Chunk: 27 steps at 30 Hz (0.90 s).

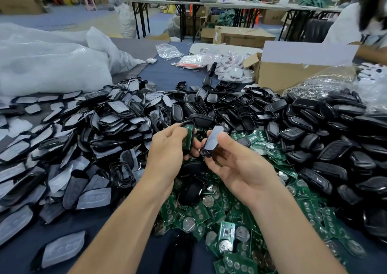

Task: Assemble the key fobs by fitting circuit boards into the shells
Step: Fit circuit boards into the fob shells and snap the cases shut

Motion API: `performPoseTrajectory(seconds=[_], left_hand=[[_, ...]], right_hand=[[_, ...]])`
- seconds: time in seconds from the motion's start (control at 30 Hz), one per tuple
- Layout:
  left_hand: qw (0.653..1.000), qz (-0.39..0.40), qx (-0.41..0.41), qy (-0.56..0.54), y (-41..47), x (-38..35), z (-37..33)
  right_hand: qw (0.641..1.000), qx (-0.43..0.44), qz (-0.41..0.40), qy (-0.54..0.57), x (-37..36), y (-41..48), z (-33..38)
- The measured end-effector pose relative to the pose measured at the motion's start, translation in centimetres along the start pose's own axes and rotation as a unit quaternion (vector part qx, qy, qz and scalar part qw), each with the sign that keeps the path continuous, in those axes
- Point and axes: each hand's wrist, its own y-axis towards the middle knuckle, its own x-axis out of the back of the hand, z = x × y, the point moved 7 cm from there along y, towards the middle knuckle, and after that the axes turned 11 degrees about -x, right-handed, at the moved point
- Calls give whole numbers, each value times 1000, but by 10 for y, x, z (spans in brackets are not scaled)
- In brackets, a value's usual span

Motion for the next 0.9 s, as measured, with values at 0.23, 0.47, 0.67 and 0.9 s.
performPoseTrajectory(seconds=[0.23,0.47,0.67,0.9], left_hand=[[1000,-6,-1,-23,-3,1,-1],[996,45,37,-66,-2,-5,4],[997,48,26,-53,4,-1,5],[996,38,46,-70,1,-1,7]], right_hand=[[1000,1,4,-12,-6,1,-5],[1000,-3,0,2,-5,1,-3],[1000,4,-7,8,-2,2,0],[1000,9,-15,3,-1,-2,2]])
